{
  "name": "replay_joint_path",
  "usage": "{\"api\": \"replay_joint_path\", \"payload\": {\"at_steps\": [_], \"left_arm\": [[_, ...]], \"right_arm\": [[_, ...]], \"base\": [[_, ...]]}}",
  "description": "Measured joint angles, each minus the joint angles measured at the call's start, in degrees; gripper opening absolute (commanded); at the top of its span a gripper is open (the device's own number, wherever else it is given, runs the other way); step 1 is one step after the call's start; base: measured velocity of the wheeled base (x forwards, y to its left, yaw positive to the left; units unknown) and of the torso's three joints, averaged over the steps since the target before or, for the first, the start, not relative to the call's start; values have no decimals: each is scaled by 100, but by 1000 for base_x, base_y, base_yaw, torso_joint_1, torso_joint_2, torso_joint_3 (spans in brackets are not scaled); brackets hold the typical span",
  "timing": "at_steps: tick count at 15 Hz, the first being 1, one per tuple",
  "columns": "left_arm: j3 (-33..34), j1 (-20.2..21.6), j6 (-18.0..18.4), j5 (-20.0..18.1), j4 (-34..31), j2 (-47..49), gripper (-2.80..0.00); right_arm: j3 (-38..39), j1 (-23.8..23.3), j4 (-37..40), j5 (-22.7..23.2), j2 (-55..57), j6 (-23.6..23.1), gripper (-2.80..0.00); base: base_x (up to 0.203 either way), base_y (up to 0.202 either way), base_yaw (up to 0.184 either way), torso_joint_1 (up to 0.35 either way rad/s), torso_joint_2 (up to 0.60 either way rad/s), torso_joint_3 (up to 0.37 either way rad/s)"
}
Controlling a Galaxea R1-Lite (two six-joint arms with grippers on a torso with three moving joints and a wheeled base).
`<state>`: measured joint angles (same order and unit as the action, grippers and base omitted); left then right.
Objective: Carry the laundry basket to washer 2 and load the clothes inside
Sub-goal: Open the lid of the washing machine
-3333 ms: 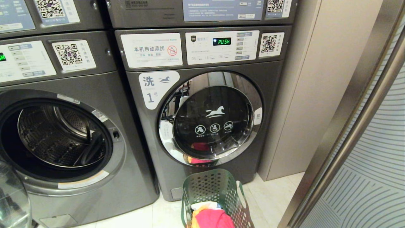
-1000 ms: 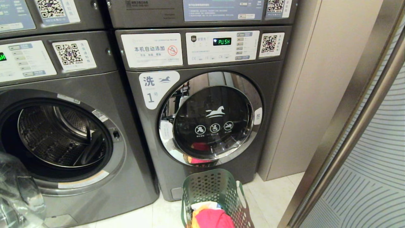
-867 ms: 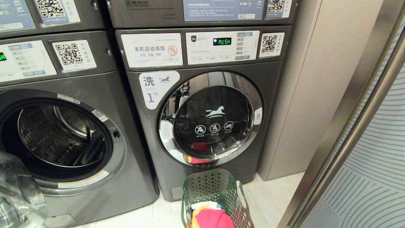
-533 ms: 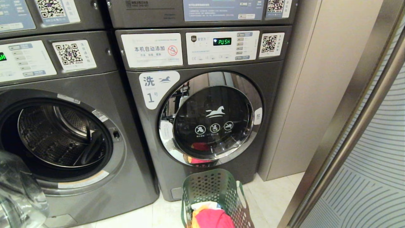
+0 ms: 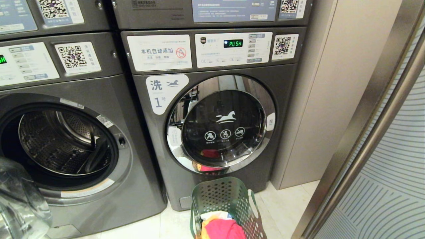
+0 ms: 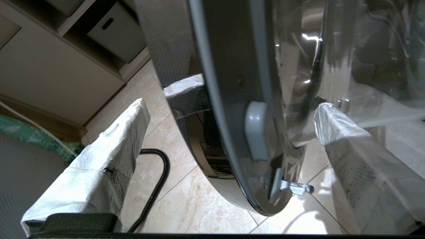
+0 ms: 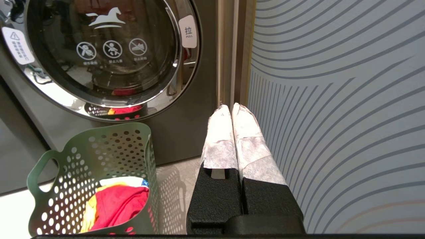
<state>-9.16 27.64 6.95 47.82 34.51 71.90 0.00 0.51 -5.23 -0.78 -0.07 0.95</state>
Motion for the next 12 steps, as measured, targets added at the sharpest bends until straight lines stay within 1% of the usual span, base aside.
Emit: {"api": "replay_joint_path", "payload": {"at_steps": [4, 9, 12], "left_arm": [[-394, 823, 168, -34, -8, 177, 0], [-918, 1556, 165, -38, 35, 537, 0], [-1206, 2014, 151, -108, 77, 798, 0]], "right_arm": [[0, 0, 2, -1, 0, -1, -280], [0, 0, 0, -1, 0, 1, -280], [0, 0, 0, 1, 0, -2, -280]], "base": [[0, 0, 0, 0, 0, 0], [0, 0, 0, 0, 0, 0], [0, 0, 0, 0, 0, 0]]}}
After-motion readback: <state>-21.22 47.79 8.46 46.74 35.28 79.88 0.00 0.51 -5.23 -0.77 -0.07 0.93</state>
